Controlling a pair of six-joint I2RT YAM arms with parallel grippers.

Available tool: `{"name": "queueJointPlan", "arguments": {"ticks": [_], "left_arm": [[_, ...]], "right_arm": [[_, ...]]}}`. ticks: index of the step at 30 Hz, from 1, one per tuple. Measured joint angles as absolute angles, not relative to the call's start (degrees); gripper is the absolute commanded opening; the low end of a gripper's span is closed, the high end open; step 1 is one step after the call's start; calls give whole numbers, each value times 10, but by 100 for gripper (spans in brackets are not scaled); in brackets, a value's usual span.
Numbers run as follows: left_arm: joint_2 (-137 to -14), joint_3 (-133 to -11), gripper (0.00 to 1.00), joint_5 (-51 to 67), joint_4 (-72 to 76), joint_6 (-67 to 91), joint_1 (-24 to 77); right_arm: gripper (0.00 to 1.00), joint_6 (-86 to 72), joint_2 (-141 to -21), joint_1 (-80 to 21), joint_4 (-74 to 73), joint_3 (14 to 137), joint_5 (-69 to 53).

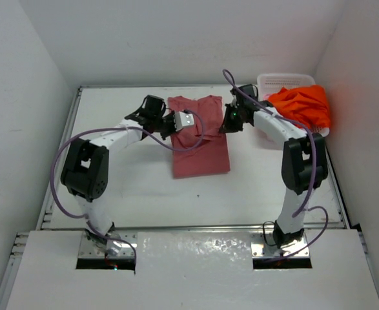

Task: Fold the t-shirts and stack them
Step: Fold the folded rectangular tshirt in 1/3 of the way

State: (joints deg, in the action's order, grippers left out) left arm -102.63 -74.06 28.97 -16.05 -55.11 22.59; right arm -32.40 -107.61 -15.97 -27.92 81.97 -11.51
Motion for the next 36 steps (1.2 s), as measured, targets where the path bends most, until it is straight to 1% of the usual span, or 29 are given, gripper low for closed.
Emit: {"name": "queueJointPlan", "arguments": {"ticks": [6,14,15,17,18,19,21,22,23,24,25,26,29,32,33,36], "left_arm": [[-1068,-762,0,276,-159,-556,211],[-1117,-781,0,261,-133,-555,209],[-1123,-781,3,259,-128,-554,209],[-1133,-781,9,255,-123,-554,208],[-1137,-781,12,252,-118,-551,208],[-1142,-781,13,249,-113,-549,207],[-1151,-784,19,244,-105,-543,204],[-1157,-786,21,242,-99,-539,201],[-1162,-787,26,240,-95,-536,198],[-1166,-788,29,238,-88,-535,194],[-1168,-788,33,235,-86,-533,191],[-1170,-788,39,233,-84,-531,188],[-1171,-788,43,222,-76,-521,182],[-1172,-798,43,205,-69,-502,175],[-1173,-811,43,201,-69,-489,172],[-1176,-879,41,205,-90,-461,159]], "right_arm": [[0,-323,-1150,-153,-275,872,-126],[1,-323,-1195,-143,-275,890,-127],[3,-323,-1199,-140,-275,893,-127],[11,-322,-1206,-138,-274,898,-126],[13,-321,-1211,-136,-274,902,-126],[14,-319,-1218,-135,-273,907,-126],[24,-316,-1233,-132,-269,918,-126],[28,-316,-1240,-131,-266,922,-126],[32,-314,-1248,-128,-263,926,-126],[40,-312,-1254,-126,-262,929,-126],[41,-311,-1260,-124,-263,933,-126],[41,-308,-1265,-122,-262,937,-124],[41,-292,-1271,-118,-273,957,-109],[40,-270,-1261,-117,-274,962,-76],[38,-264,-1250,-117,-272,953,-60],[26,-245,-1174,-118,-244,877,-30]]}}
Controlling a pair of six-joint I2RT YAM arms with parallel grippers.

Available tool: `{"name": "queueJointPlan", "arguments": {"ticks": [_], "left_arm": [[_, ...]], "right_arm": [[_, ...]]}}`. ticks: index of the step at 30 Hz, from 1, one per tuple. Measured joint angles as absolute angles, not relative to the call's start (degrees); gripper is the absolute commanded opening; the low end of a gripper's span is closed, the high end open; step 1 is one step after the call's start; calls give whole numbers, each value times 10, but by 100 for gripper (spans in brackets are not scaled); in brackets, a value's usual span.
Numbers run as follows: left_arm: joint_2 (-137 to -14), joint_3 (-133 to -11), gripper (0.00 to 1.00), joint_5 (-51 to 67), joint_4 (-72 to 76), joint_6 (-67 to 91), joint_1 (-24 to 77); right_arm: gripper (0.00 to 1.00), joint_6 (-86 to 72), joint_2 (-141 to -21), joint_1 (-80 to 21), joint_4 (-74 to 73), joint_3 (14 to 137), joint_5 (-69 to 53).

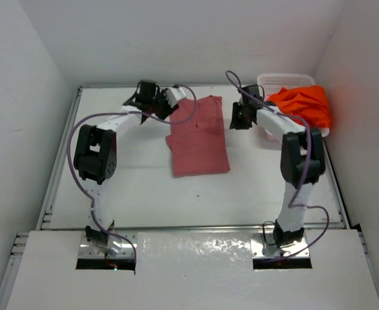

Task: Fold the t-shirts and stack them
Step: Fold the folded rectangular tshirt in 1/3 of the way

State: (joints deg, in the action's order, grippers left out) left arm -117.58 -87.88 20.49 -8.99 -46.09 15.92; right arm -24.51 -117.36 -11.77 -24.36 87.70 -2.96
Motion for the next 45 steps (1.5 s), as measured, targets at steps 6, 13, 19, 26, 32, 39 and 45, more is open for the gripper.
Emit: {"name": "queueJointPlan", "arguments": {"ticks": [6,13,19,26,32,39,45], "left_arm": [[-1174,-997,44,262,-195,-378,131],[-1137,-837,52,314,-182,-104,131],[-1160,-800,56,270,-174,36,135],[-1169,-795,56,251,-115,91,138],[-1200,-795,55,227,-107,95,146],[-1219,-817,25,217,-101,98,160],[-1233,-823,0,220,-98,107,164]], "right_arm": [[34,-221,-1046,-144,-200,785,-51],[43,-191,-1160,-158,-215,874,-88],[44,-175,-1235,-155,-248,927,-70],[44,-173,-1239,-155,-251,926,-70],[44,-179,-1260,-155,-240,926,-76],[33,-182,-1266,-155,-237,926,-77],[0,-184,-1266,-155,-230,925,-75]]}}
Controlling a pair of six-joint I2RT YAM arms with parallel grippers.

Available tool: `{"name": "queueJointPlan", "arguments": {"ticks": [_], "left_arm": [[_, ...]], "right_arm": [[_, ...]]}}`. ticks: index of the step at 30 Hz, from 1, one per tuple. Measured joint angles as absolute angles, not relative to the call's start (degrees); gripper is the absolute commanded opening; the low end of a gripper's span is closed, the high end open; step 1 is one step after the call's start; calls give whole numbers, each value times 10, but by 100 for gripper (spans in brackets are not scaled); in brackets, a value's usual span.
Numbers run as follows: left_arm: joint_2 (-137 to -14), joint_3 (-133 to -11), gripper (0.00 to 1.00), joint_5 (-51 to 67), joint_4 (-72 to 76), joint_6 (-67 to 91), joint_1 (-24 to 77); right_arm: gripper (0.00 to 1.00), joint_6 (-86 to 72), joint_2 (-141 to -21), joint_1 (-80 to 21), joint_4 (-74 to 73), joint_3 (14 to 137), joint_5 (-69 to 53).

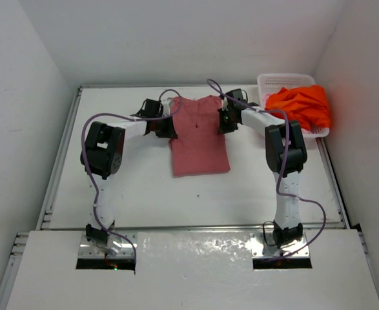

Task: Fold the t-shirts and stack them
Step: Fold the folded rectangular tshirt in 1/3 of the way

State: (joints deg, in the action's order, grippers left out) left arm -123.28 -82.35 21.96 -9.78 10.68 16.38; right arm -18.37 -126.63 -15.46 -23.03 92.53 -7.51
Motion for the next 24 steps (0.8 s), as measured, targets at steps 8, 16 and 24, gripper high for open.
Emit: {"name": "queueJointPlan", "arguments": {"ticks": [8,16,24], "left_arm": [[-1217,-826,0,213,-118,85,164],[-1184,-834,5,212,-142,51,173],[-1180,-843,1,241,-143,41,177]], "right_arm": [[0,-184,-1249,-155,-184,871,-72],[0,-199,-1162,-155,-117,774,-60],[0,-215,-1148,-155,-79,762,-59]]}}
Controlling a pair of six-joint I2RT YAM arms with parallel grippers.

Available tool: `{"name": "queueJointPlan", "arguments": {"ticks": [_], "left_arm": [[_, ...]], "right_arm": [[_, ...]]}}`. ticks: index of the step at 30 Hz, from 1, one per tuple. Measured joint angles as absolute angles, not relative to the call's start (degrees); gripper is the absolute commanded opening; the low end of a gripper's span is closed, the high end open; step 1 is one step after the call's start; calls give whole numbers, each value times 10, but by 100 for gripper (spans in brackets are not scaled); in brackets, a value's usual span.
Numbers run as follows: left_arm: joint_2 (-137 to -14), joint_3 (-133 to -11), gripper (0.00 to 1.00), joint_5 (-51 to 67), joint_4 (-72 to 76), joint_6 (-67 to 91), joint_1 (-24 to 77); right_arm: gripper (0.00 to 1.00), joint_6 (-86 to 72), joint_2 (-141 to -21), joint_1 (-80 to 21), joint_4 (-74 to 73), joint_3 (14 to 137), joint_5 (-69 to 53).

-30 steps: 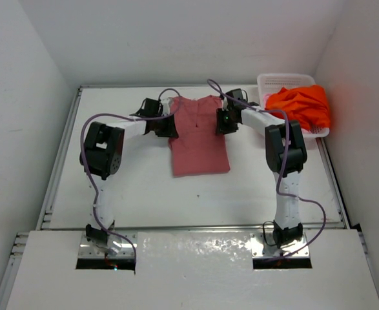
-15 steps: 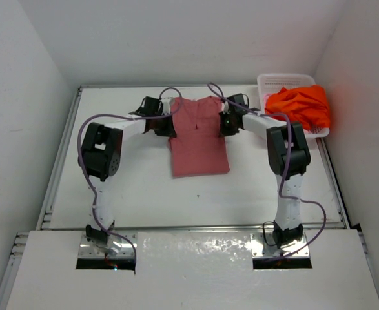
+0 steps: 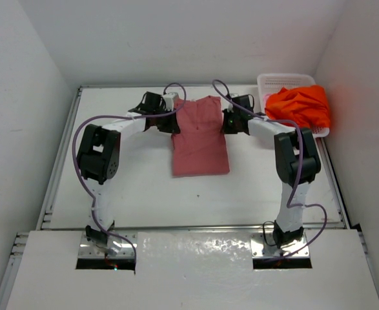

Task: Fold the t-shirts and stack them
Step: Fold the folded rectangular tshirt in 1/3 of the way

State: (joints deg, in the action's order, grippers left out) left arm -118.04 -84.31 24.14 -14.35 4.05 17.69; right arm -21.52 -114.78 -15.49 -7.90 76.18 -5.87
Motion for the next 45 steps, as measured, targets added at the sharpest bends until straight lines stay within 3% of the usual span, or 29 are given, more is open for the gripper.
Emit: {"name": "queueJointPlan", "arguments": {"ticks": [7,12,14,19,22,24,31,34,35,38,39,45], "left_arm": [[-1183,-843,0,278,-102,38,172],[-1200,-843,3,240,-96,18,170],[-1207,-839,10,224,-92,7,170],[-1239,-849,48,194,-96,-14,169],[-1249,-874,60,174,-103,-21,167],[-1249,-886,78,160,-116,-29,163],[-1240,-983,82,128,-172,-44,141],[-1195,-979,77,136,-196,-47,135],[-1171,-962,69,143,-197,-47,135],[-1074,-876,61,181,-215,-69,148],[-1047,-846,61,194,-217,-87,159],[-1004,-698,70,253,-241,-138,295]], "right_arm": [[0,-230,-1151,-150,-78,756,-44],[0,-232,-1183,-147,-78,795,-43],[0,-232,-1194,-147,-79,798,-40],[48,-233,-1221,-147,-108,814,-33],[57,-225,-1228,-147,-128,828,-30],[61,-221,-1226,-147,-142,834,-26],[67,-215,-1131,-147,-203,782,-15],[64,-225,-1042,-147,-209,706,-23],[63,-230,-1016,-147,-209,680,-29],[55,-245,-972,-147,-207,615,-48],[51,-251,-970,-147,-206,600,-56],[52,-286,-990,-147,-188,535,-101]]}}
